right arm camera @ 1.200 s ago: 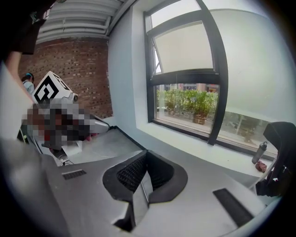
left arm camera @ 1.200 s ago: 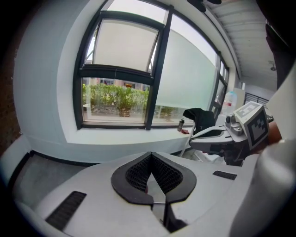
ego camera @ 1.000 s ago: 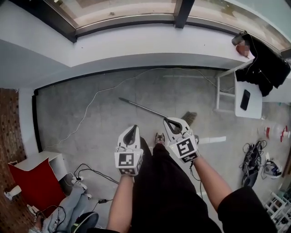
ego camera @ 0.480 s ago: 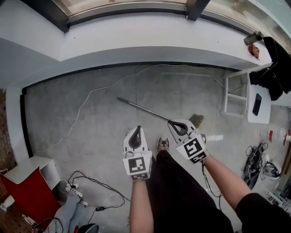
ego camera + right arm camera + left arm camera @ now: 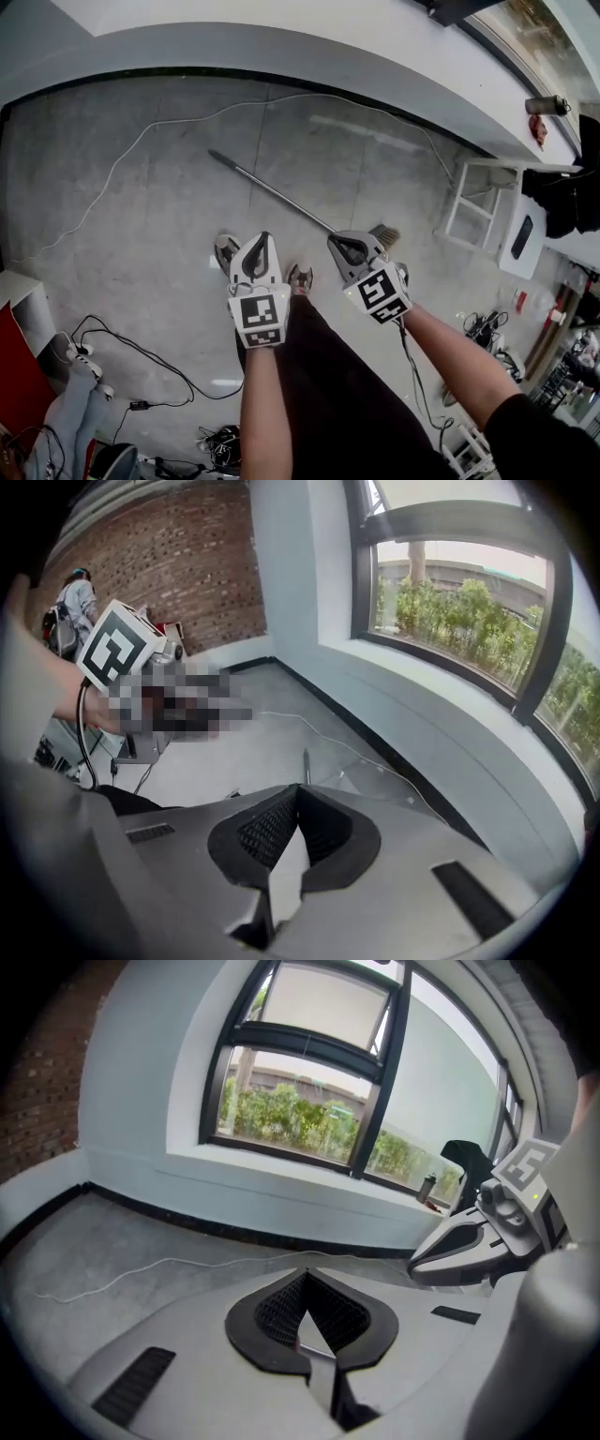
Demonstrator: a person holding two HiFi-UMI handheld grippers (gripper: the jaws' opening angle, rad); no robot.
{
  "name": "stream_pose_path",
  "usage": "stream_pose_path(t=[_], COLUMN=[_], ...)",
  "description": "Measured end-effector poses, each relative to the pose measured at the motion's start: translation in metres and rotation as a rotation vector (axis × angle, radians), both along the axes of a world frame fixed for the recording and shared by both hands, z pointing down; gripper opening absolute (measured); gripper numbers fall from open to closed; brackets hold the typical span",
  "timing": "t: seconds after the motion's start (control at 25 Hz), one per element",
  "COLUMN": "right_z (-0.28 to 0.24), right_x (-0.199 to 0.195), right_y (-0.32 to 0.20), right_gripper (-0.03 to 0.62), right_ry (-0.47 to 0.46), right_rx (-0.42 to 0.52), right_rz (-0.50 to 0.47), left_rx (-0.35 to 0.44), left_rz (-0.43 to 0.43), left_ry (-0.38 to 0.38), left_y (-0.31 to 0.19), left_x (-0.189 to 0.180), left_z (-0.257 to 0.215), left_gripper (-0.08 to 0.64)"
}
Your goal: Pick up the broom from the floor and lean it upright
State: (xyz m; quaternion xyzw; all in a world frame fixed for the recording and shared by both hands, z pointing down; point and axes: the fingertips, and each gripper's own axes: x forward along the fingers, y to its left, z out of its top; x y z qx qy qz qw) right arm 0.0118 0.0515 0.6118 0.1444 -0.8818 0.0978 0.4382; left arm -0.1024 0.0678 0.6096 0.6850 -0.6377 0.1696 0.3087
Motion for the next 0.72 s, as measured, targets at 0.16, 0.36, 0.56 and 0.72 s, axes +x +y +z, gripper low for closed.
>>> stream_pose_path(t=[0.16, 0.36, 0.56, 0.72], right_z=[0.036, 0.092, 0.159, 0.205], right_x=[0.0, -0.012, -0.012, -0.015], right_y=[0.0, -0.005, -0.024, -0.037], right_gripper=[0.008, 0.008, 0.008, 0.008], right_ry=[0.017, 0.028, 0.04, 0.081], right_rx=[-0.043, -0.052, -0.102, -0.104], right_rz=[0.053, 0.088, 0.228, 0.201], left_rx=[-0.053, -0.099, -0.185, -0.243], left_rz=[0.048, 0.126, 0.237, 0.246], left_ry=[-0.002, 0.016, 0.0, 0.022], left_y=[0.003, -0.011, -0.028, -0.031], left_x=[0.01, 0.009, -0.015, -0.031], left_z=[0.03, 0.066, 0.118, 0.147], left_gripper=[0.002, 0.002, 0.002, 0.002])
